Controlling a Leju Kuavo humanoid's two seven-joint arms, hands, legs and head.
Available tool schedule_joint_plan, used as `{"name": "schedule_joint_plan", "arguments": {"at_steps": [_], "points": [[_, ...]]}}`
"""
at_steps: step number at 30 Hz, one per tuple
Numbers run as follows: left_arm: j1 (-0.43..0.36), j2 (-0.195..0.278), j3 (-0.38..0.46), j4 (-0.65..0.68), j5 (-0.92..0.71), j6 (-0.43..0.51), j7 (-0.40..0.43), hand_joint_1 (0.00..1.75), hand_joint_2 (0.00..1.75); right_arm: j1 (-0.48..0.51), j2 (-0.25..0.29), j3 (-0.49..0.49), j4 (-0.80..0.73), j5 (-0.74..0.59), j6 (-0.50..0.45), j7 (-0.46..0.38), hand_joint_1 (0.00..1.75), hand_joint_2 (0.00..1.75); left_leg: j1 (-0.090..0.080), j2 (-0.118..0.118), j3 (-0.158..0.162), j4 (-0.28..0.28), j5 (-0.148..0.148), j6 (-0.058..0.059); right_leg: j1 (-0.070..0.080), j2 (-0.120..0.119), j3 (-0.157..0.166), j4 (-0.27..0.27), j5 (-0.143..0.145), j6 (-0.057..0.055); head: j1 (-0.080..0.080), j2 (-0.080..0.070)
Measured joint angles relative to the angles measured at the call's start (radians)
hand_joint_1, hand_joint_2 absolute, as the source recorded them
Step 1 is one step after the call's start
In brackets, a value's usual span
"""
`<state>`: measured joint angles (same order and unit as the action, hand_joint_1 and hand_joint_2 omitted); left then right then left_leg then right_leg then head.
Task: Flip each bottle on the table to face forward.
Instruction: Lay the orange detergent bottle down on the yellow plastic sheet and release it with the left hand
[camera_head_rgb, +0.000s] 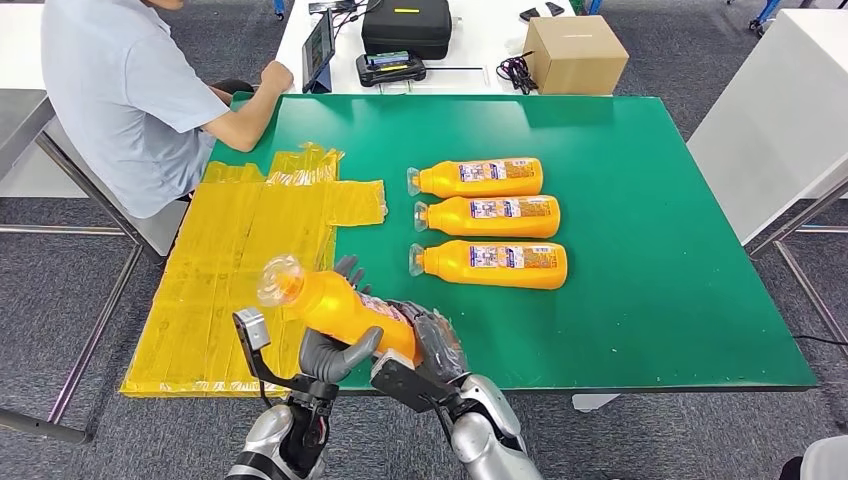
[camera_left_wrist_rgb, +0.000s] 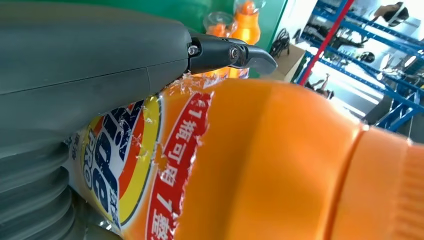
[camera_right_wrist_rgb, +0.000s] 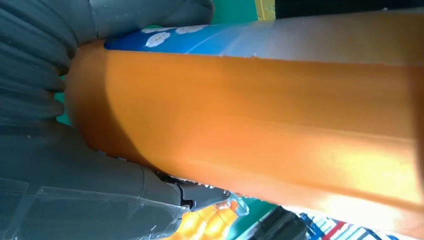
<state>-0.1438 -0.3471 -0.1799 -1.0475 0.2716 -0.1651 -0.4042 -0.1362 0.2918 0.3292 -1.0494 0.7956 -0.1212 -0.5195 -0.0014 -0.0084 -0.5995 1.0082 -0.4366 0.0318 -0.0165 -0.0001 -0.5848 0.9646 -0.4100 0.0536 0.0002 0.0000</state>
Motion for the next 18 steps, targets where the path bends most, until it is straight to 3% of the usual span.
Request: {"name": "schedule_joint_plan", "arguments": {"at_steps": [1, 5, 7, 8, 11, 12, 18], "points": [[-0.002, 0.0, 0.0, 0.002, -0.013, 0.013, 0.001, 0.0, 1.75, 0.0, 0.0, 0.004, 0.0, 0.01, -0.009, 0.003, 1.75, 1.75, 0.0, 0.0, 0.0, 0.0, 0.0, 0.0, 0.0, 0.0, 0.0, 0.0, 0.0, 0.0, 0.0, 0.0], [-0.005, 0.0, 0.0, 0.009, -0.034, 0.036, 0.0, 1.48, 1.75, 0.0, 0.0, 0.012, 0.0, 0.029, -0.021, 0.016, 1.75, 1.75, 0.0, 0.0, 0.0, 0.0, 0.0, 0.0, 0.0, 0.0, 0.0, 0.0, 0.0, 0.0, 0.0, 0.0], [-0.006, 0.0, 0.0, 0.012, -0.028, 0.029, -0.005, 1.62, 1.75, -0.001, 0.0, 0.015, 0.001, 0.018, -0.016, 0.016, 1.69, 1.75, 0.0, 0.0, 0.0, 0.0, 0.0, 0.0, 0.0, 0.0, 0.0, 0.0, 0.0, 0.0, 0.0, 0.0], [-0.006, 0.0, 0.0, 0.012, -0.026, 0.026, -0.007, 1.69, 1.75, -0.002, 0.0, 0.015, 0.001, 0.012, -0.013, 0.016, 1.49, 1.75, 0.0, 0.0, 0.0, 0.0, 0.0, 0.0, 0.0, 0.0, 0.0, 0.0, 0.0, 0.0, 0.0, 0.0], [-0.007, 0.0, 0.0, 0.012, -0.025, 0.021, -0.016, 1.75, 1.75, -0.003, 0.0, 0.016, 0.004, -0.011, 0.0, 0.01, 0.29, 1.75, 0.0, 0.0, 0.0, 0.0, 0.0, 0.0, 0.0, 0.0, 0.0, 0.0, 0.0, 0.0, 0.0, 0.0], [-0.007, 0.0, 0.0, 0.011, -0.025, 0.019, -0.021, 1.75, 1.75, -0.003, 0.0, 0.016, 0.005, -0.023, 0.008, 0.005, 0.07, 1.75, 0.0, 0.0, 0.0, 0.0, 0.0, 0.0, 0.0, 0.0, 0.0, 0.0, 0.0, 0.0, 0.0, 0.0], [-0.001, 0.0, -0.001, -0.017, -0.014, -0.002, -0.047, 1.75, 1.75, -0.006, 0.0, 0.009, 0.017, -0.091, 0.052, -0.011, 0.01, 1.75, 0.0, 0.0, 0.0, 0.0, 0.0, 0.0, 0.0, 0.0, 0.0, 0.0, 0.0, 0.0, 0.0, 0.0]]}}
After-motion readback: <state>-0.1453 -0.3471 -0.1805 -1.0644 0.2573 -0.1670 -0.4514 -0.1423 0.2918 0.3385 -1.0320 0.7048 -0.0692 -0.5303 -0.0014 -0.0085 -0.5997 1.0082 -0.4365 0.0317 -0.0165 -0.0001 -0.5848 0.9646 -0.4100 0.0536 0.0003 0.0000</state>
